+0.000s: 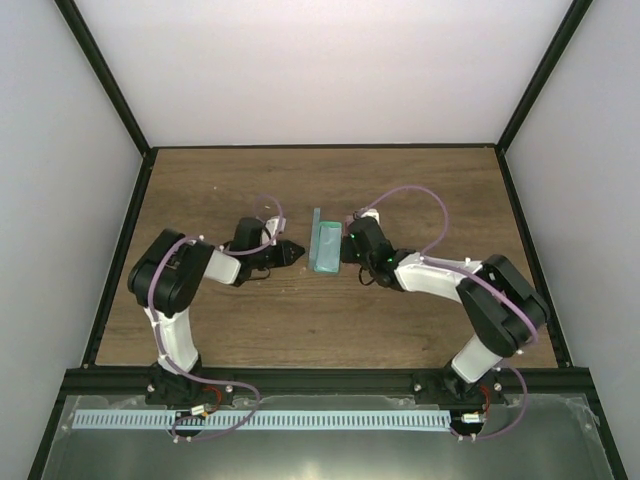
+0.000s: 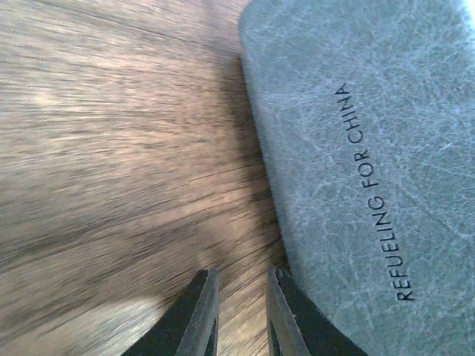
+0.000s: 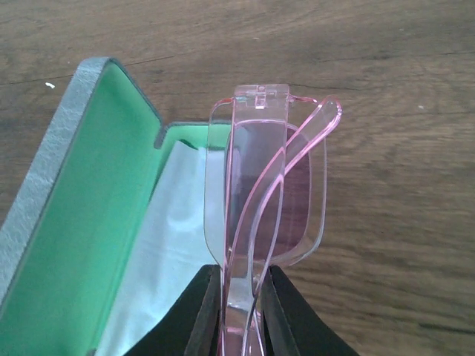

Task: Organize the sunglasses
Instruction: Adjust the sunglasses case at the center of the board, then place the sunglasses in the sunglasses case.

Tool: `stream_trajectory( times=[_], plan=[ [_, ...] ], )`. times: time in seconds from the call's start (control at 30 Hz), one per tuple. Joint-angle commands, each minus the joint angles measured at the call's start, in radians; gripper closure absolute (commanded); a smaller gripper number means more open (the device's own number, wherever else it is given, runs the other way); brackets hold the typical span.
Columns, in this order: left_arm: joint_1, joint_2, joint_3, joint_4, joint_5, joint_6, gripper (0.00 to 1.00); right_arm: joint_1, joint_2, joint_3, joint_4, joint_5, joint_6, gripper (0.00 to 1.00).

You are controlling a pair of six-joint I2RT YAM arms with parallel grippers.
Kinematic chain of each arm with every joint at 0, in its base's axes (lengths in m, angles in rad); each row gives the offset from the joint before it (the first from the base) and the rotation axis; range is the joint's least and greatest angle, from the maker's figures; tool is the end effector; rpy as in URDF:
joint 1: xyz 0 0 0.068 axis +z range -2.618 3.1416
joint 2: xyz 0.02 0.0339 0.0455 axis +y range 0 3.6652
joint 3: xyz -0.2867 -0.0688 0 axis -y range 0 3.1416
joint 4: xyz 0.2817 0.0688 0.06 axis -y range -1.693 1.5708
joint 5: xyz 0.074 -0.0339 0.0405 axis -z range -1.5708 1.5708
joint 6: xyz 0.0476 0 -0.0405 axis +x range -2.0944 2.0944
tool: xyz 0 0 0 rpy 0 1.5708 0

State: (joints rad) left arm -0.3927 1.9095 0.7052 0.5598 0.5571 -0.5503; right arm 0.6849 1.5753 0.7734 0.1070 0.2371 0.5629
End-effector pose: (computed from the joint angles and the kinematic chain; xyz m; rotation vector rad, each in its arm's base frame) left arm 0.3264 -0.1624 0.0737 0.1475 2.3358 -1.1159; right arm 0.2802 0.2144 0.1625 -0.0120 2.2738 0.4016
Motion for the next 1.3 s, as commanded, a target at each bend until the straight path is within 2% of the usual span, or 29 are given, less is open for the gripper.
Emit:
stream_trajectory(
  times=[0.0,0.43,0.67,1.0,1.27],
  plan=[
    [0.003,-0.033,-0.068,-0.050,-0.155,-0.032,0.77,0.008,0.079,0.089,0.019,-0.033,0.026,0.94],
    [0.004,-0.043,-0.116,0.002,-0.206,-0.067,0.77,0.048,0.219,0.228,-0.014,-0.030,0.083,0.94],
    [0.005,-0.048,-0.130,0.006,-0.225,-0.068,0.76,0.083,0.294,0.309,-0.077,0.028,0.122,0.94],
    [0.005,-0.049,-0.138,0.009,-0.222,-0.065,0.76,0.113,0.296,0.314,-0.138,0.130,0.186,0.93],
    [0.005,-0.057,-0.149,0.012,-0.216,-0.065,0.76,0.118,0.318,0.334,-0.163,0.148,0.210,0.92]
  ],
)
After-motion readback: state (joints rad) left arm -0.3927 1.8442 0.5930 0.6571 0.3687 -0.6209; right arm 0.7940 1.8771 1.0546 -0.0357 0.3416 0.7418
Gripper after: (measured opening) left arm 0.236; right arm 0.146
